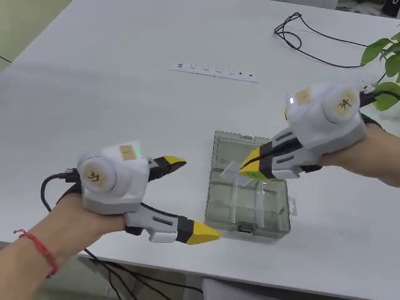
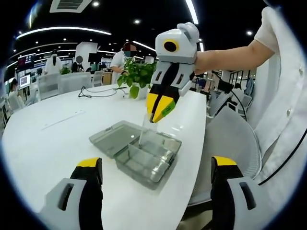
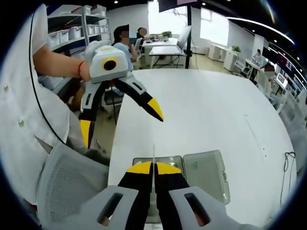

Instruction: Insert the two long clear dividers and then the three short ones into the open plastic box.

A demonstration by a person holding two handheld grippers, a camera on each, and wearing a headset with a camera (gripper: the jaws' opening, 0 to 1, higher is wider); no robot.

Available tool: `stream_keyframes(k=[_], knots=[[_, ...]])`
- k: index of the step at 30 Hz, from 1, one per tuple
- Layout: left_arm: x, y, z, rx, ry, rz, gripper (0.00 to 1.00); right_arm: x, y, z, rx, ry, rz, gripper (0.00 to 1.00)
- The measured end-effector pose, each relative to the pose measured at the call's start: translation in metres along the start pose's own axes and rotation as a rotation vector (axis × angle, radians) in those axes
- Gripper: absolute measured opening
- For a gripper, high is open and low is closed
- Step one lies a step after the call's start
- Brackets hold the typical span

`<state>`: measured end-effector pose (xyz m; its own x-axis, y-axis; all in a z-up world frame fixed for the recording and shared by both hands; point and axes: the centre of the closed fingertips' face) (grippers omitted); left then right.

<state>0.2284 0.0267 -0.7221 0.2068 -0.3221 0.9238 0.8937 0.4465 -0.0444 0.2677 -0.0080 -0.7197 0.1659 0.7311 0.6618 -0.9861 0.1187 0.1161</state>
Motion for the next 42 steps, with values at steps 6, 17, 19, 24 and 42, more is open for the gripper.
stream_keyframes(k=[6,17,19,24,42], knots=[[-0.004,0.003,0.0,0.008,0.007,0.006,1.0,-0.013,-0.005,-0.02,0.007,0.001,-0.013,0.03],[-0.003,0.006,-0.001,0.015,-0.004,0.017,1.0,-0.021,-0.011,-0.03,0.005,0.008,-0.037,0.03],[-0.002,0.006,-0.001,0.015,-0.007,0.02,1.0,-0.02,-0.009,-0.03,0.01,0.007,-0.049,0.03],[-0.002,0.007,-0.001,0.014,-0.009,0.022,1.0,-0.022,-0.011,-0.031,0.007,0.011,-0.041,0.03],[-0.005,0.006,-0.006,0.004,-0.005,0.032,1.0,-0.029,-0.011,-0.053,0.009,0.041,0.017,0.02]])
Point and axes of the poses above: the centre of the closed fingertips' face, and the gripper's own axes: z roughly backward along the fingers, y roughly to its left, x roughly out of its top, and after that the axes turned 7 degrees about -z, right-handed
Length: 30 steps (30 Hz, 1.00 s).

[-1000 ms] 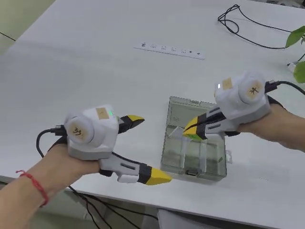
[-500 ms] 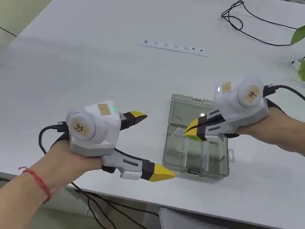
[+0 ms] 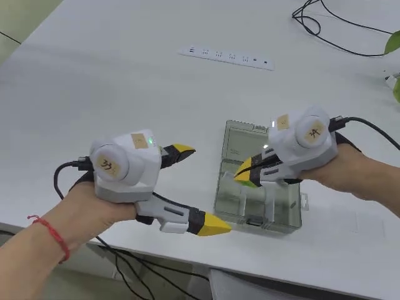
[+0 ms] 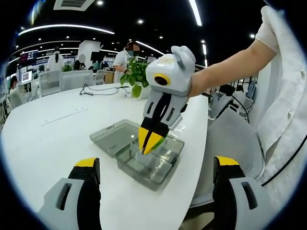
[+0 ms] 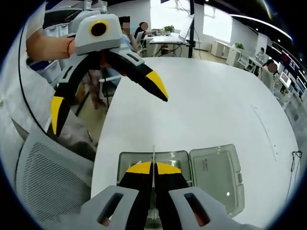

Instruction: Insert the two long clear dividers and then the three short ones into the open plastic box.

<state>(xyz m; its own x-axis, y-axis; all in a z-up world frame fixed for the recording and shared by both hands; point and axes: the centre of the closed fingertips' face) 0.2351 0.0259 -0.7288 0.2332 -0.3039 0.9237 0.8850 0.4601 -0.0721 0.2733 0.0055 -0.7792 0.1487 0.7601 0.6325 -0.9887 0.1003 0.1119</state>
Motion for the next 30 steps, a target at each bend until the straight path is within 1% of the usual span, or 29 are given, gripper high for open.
stream_keyframes(k=[7,18,30], knots=[[0.0,0.0,0.0,0.0,-0.002,0.001,1.0,-0.005,0.0,-0.008,0.006,0.022,0.004,0.02],[-0.002,0.001,0.001,-0.003,0.005,-0.002,1.0,-0.014,-0.002,-0.02,0.004,0.073,0.003,0.02],[-0.003,0.001,0.001,-0.003,0.008,-0.001,1.0,-0.017,-0.001,-0.025,0.005,0.121,0.026,0.02]])
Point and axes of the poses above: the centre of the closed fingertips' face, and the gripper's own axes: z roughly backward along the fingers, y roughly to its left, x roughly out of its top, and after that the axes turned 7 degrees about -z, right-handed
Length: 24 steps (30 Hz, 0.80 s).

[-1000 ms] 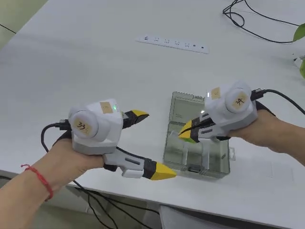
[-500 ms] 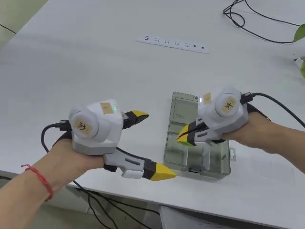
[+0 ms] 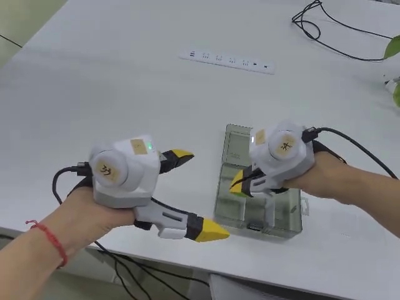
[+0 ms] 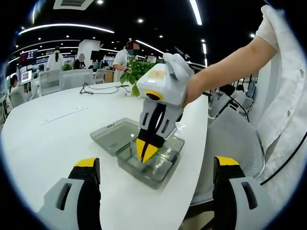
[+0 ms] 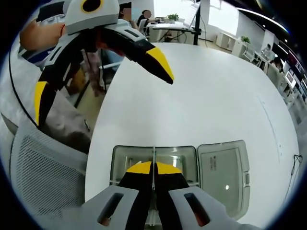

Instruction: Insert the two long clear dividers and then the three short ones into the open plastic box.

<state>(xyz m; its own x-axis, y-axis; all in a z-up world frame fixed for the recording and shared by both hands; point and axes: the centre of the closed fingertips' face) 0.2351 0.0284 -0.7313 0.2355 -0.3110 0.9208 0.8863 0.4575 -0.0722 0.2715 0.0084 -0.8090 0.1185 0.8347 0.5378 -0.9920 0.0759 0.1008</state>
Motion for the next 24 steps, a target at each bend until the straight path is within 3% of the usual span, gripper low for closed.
stream_keyframes(k=[5,15,18,24], knots=[[0.001,0.0,-0.001,0.0,-0.002,0.0,1.0,-0.003,0.001,-0.006,-0.008,0.04,0.027,0.02],[0.001,0.0,-0.001,-0.001,0.002,-0.006,1.0,-0.004,0.0,-0.005,-0.012,0.037,0.02,0.03],[0.001,0.001,0.0,0.001,0.003,-0.005,1.0,-0.004,0.0,-0.005,-0.017,0.03,0.023,0.03],[0.0,0.001,0.001,0.003,0.008,-0.006,1.0,0.006,-0.002,0.005,-0.018,-0.034,-0.05,0.06]])
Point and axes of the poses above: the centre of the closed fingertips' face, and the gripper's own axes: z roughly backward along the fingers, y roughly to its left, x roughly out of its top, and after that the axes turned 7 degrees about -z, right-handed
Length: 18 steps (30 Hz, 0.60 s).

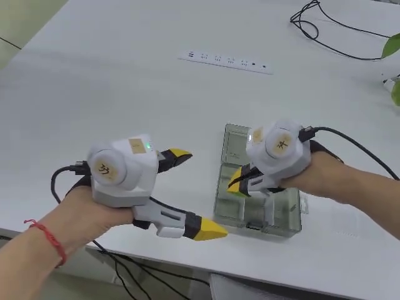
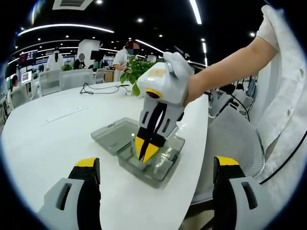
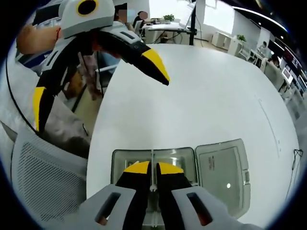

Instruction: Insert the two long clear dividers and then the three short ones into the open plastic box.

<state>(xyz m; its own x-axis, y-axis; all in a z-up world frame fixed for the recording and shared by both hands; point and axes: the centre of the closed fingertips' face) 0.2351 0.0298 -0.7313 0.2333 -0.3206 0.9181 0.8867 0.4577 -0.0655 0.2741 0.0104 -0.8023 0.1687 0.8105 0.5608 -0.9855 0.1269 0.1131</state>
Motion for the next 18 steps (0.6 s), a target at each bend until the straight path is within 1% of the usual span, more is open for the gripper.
stream_keyframes(k=[2,7,10,12,18], knots=[[0.0,0.0,0.0,0.001,0.0,-0.001,1.0,0.003,-0.001,0.005,-0.005,-0.017,-0.006,0.07],[0.0,0.0,0.001,0.001,0.002,-0.002,1.0,0.009,-0.004,0.019,-0.018,-0.059,-0.024,0.12],[0.001,0.0,0.001,0.004,0.003,-0.005,1.0,0.012,-0.005,0.032,-0.027,-0.096,-0.045,0.14],[0.001,0.0,0.002,0.004,0.003,-0.006,1.0,0.011,-0.007,0.039,-0.036,-0.109,-0.056,0.17],[0.002,-0.001,0.003,0.007,0.007,-0.01,1.0,0.01,-0.012,0.066,-0.068,-0.176,-0.104,0.24]])
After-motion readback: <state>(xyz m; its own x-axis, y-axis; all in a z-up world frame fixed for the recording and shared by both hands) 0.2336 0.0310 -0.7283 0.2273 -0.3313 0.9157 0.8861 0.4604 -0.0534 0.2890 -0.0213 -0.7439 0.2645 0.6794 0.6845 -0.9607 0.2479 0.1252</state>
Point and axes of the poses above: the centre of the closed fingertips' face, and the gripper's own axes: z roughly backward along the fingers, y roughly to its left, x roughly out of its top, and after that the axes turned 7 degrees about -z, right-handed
